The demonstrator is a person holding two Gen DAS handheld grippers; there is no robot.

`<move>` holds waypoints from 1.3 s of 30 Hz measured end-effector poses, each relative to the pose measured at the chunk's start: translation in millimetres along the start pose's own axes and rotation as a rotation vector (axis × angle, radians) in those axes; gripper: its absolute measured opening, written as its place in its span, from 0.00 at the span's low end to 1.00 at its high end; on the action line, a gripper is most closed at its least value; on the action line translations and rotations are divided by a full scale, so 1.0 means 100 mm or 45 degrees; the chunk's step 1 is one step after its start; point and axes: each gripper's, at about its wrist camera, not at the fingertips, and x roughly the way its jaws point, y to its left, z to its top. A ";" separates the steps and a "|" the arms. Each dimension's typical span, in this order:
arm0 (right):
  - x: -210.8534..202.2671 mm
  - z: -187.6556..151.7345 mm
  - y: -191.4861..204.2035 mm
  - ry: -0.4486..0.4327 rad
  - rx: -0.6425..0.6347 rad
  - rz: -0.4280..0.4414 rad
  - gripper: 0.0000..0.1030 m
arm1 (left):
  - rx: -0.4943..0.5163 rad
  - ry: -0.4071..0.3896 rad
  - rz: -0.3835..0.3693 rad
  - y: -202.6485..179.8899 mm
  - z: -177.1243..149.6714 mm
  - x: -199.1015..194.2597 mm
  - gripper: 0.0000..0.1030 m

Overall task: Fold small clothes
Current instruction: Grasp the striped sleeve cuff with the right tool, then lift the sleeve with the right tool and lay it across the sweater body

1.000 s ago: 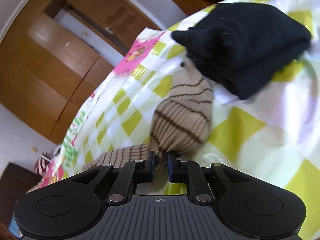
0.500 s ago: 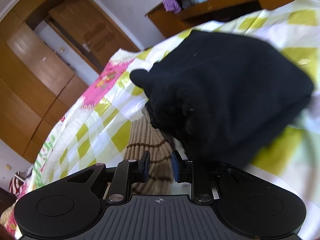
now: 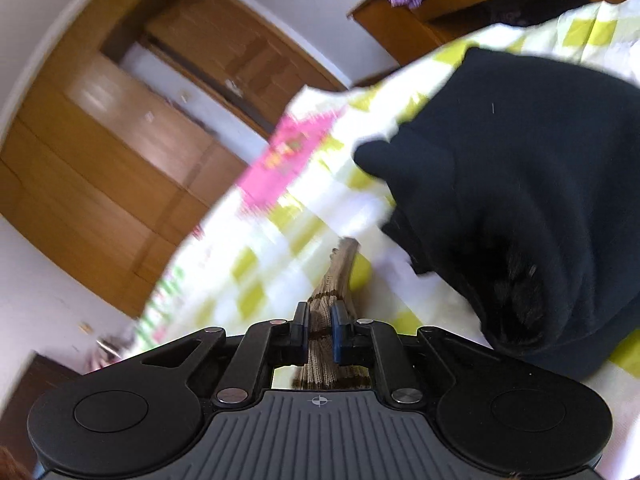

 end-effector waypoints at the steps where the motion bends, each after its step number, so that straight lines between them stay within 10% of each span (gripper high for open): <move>1: -0.09 0.02 0.02 -0.025 0.005 0.015 0.11 | -0.003 -0.003 -0.002 0.00 0.00 0.00 1.00; 14: -1.26 0.00 -0.04 -0.383 0.155 0.013 0.08 | -0.001 -0.003 -0.038 -0.09 0.01 0.05 1.00; 19: -1.05 -0.03 -0.15 -0.290 0.159 -0.160 0.08 | 0.024 0.012 -0.033 -0.09 -0.04 0.06 1.00; 27: -0.94 -0.15 0.74 -0.314 -0.176 0.018 0.08 | -0.090 -0.020 0.000 0.40 -0.19 -0.22 1.00; 35: -0.06 -1.54 2.44 0.244 -0.824 0.461 0.02 | -0.242 0.008 0.172 1.24 -0.71 -0.68 1.00; 39: 0.17 -2.51 2.72 0.565 -1.091 0.477 0.10 | -0.287 0.005 0.241 1.52 -0.89 -0.85 1.00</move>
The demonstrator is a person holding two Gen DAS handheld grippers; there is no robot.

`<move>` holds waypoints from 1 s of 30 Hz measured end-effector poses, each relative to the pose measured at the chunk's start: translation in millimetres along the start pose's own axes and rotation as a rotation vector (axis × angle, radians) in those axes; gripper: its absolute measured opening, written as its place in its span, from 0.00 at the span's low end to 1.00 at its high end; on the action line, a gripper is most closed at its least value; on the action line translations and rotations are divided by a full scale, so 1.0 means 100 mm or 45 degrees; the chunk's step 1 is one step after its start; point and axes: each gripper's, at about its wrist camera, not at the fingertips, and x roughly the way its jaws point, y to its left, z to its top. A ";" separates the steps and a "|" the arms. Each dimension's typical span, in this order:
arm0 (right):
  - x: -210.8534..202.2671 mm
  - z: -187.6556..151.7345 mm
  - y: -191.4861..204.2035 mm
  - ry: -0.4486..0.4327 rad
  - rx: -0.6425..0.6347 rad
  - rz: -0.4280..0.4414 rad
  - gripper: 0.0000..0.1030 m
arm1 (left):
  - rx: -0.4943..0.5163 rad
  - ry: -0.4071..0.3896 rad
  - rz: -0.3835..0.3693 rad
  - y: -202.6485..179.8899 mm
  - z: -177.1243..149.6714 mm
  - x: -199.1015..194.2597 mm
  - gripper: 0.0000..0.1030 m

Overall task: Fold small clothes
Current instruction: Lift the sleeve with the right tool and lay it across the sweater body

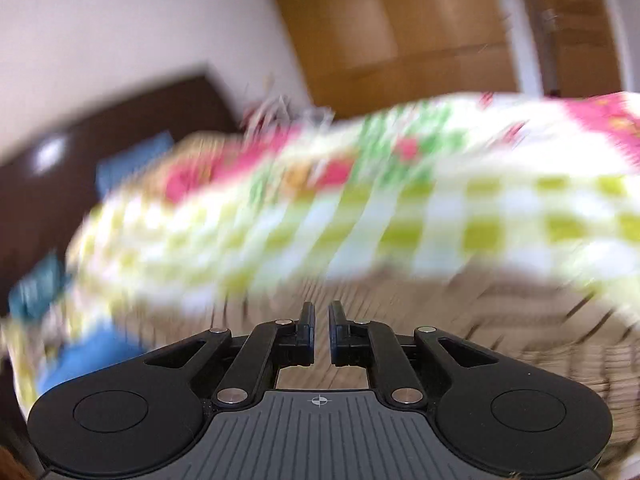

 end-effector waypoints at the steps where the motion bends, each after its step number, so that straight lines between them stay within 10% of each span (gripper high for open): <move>1: 0.04 -0.08 0.06 0.026 -0.018 0.009 0.10 | -0.002 -0.005 0.006 0.05 -0.01 -0.01 1.00; 11: -0.47 -0.16 -0.60 0.087 0.046 -0.255 0.17 | 0.076 -0.119 -0.070 -0.11 0.40 0.25 1.00; 23: 0.81 -0.24 -0.39 0.281 -0.408 -0.276 0.22 | 0.042 0.007 -0.057 0.02 0.13 0.33 1.00; 30: 0.75 -0.13 -0.40 0.220 -0.247 -0.294 0.01 | -0.031 -0.047 -0.055 0.24 0.18 0.20 1.00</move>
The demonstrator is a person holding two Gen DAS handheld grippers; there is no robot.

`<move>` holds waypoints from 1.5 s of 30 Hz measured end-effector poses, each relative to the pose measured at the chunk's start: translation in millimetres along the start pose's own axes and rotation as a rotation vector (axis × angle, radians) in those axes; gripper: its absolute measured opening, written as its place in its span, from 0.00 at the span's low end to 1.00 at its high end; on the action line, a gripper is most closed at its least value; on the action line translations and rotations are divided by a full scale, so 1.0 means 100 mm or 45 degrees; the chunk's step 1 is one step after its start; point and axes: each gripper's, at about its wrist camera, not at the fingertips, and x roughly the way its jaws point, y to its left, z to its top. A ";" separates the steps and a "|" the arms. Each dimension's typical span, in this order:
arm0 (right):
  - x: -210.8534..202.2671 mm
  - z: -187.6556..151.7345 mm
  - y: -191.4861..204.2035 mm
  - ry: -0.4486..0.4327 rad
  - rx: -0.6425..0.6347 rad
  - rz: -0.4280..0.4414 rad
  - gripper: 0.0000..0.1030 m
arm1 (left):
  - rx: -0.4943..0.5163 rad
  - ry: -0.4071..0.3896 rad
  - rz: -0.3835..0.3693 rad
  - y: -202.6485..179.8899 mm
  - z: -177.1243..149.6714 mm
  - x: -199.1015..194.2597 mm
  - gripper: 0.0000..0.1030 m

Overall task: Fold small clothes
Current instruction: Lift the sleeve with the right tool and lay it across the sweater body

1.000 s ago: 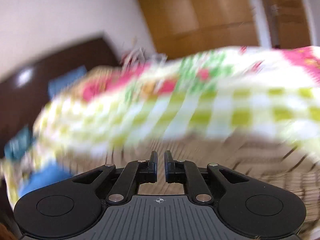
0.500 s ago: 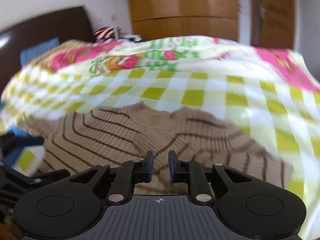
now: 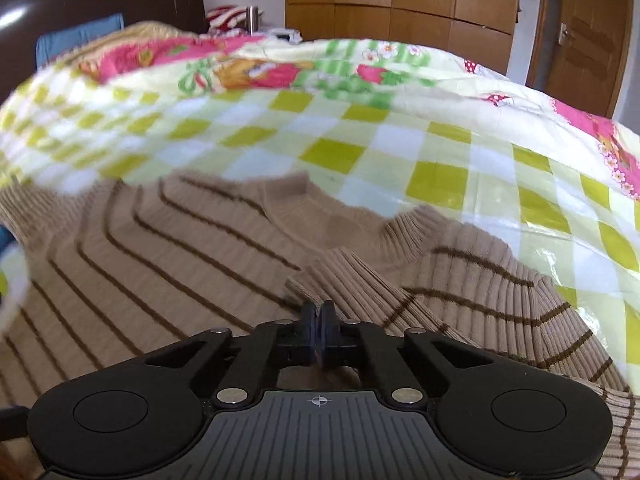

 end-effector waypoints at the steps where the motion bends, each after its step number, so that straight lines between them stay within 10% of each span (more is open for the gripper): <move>1: -0.09 0.03 0.06 -0.034 0.000 0.027 0.01 | -0.001 -0.012 0.004 0.02 0.01 -0.04 1.00; 7: -0.34 0.13 0.62 -0.185 -0.102 0.293 0.01 | 0.001 -0.065 0.043 0.13 0.05 -0.23 1.00; 14: -0.06 -0.03 0.76 -0.070 -0.009 0.385 0.10 | 0.051 -0.043 0.055 0.07 0.10 -0.08 1.00; 20: -0.63 -0.06 -0.09 -0.200 0.236 0.249 0.11 | 0.066 -0.117 -0.019 -0.11 0.32 0.15 1.00; 29: -0.41 -0.52 -1.08 0.006 0.328 -0.143 0.00 | 0.234 0.070 0.098 -0.34 0.32 1.01 1.00; 38: -0.33 -0.45 -1.23 -0.042 0.335 -0.196 0.00 | 0.194 0.035 0.183 -0.13 0.35 0.86 1.00; 40: -0.57 -0.43 -1.06 -0.110 0.285 -0.188 0.12 | 0.206 -0.017 0.186 -0.15 0.38 0.72 1.00; 45: -0.74 -0.41 -0.58 -0.147 0.185 0.030 0.12 | 0.212 -0.068 0.038 -0.33 0.45 0.59 1.00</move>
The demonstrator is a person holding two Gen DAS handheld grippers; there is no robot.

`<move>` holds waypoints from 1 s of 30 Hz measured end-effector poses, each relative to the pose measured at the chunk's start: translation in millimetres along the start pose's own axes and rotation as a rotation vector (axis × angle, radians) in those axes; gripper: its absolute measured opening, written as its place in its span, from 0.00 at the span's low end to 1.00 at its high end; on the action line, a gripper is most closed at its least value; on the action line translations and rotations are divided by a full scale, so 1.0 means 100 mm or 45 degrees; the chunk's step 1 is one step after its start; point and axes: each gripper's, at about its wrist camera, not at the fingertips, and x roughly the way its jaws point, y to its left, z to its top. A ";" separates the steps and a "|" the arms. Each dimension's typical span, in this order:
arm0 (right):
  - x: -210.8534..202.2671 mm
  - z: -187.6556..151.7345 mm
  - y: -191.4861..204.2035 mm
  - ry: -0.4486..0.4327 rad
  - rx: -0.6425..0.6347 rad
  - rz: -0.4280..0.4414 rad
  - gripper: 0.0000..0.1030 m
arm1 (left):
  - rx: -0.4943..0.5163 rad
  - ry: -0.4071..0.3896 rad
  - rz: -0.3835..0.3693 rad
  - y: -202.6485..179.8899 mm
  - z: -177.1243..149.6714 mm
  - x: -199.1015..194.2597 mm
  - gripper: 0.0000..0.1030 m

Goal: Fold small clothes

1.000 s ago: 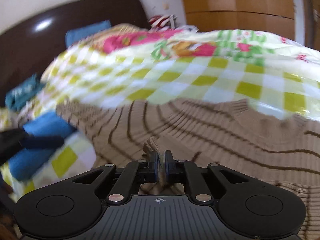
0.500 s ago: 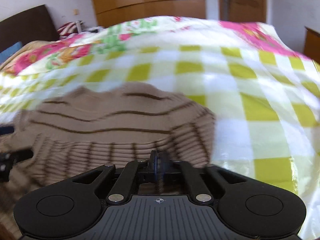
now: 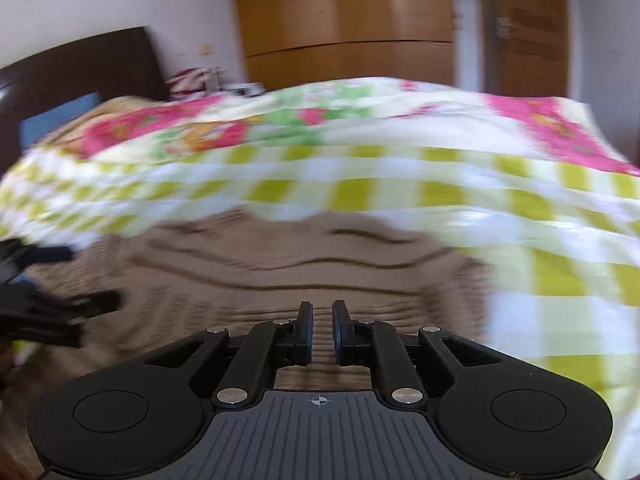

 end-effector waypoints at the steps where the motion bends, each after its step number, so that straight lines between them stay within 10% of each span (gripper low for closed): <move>1: 0.06 -0.01 0.08 0.018 -0.012 0.053 0.12 | 0.010 0.007 -0.015 -0.06 0.00 0.04 1.00; 10: 0.61 -0.13 -0.02 0.195 0.048 0.122 0.00 | -0.058 0.190 -0.032 0.04 -0.10 0.57 1.00; 21: 0.30 -0.09 0.32 0.200 -0.059 0.245 0.13 | 0.034 0.154 -0.146 -0.06 0.13 0.54 1.00; 30: 0.47 -0.31 0.52 0.338 -0.109 0.295 0.12 | 0.012 0.178 -0.052 -0.06 0.08 0.86 1.00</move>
